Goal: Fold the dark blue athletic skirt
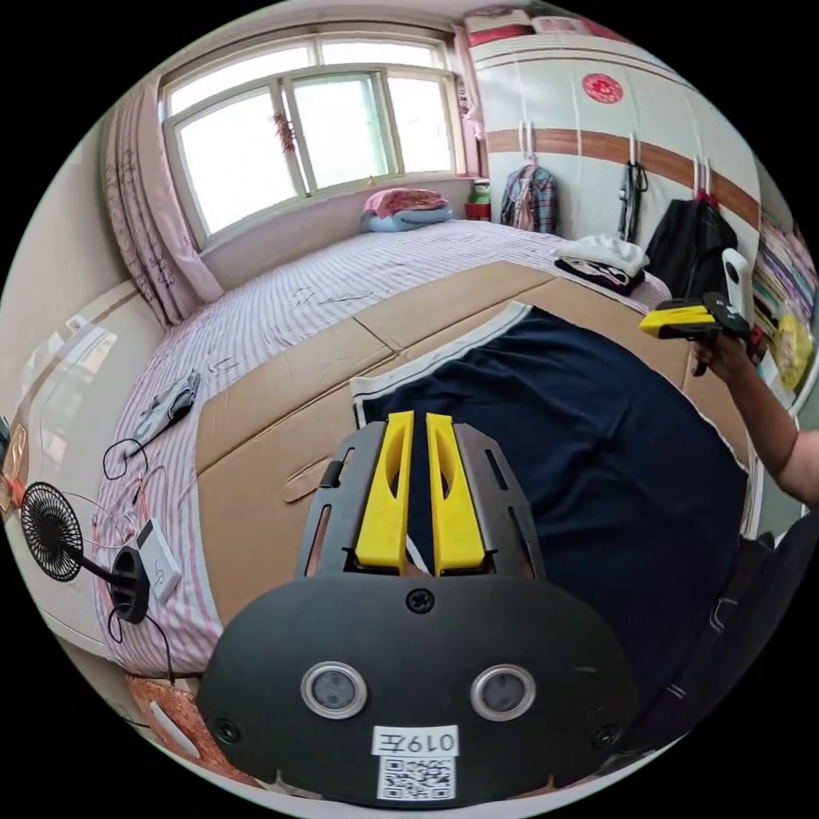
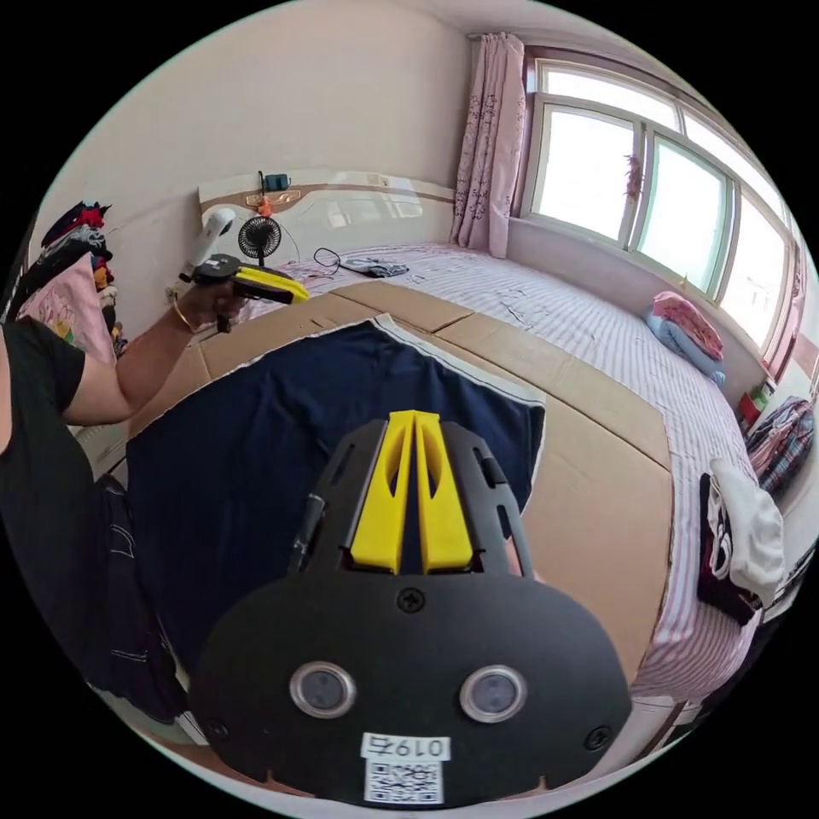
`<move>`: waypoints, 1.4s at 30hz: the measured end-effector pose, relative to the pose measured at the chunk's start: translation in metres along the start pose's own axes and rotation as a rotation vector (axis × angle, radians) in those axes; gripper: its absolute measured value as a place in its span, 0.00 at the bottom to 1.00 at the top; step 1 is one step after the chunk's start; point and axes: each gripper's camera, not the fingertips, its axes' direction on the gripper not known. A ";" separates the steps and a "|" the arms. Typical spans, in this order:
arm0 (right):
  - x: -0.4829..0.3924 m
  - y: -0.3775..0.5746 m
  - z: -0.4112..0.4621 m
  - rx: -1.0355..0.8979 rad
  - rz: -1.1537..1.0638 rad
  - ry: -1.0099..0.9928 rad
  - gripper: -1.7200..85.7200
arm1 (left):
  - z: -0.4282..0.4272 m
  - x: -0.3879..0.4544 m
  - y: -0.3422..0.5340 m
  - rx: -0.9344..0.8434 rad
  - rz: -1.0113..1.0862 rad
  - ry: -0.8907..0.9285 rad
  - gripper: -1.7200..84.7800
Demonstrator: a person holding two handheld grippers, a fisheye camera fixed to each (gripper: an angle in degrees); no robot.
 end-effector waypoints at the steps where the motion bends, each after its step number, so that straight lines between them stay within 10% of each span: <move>1: -0.016 0.018 -0.008 0.002 0.019 0.009 0.01 | -0.014 0.032 0.013 0.031 0.037 -0.017 0.04; 11: -0.147 0.007 -0.003 -0.099 -0.283 -0.080 0.02 | -0.027 0.199 0.031 0.017 0.309 0.089 0.09; 42: -0.200 0.000 0.008 -0.270 -0.418 -0.178 0.15 | -0.013 0.237 0.028 -0.148 0.356 0.285 0.11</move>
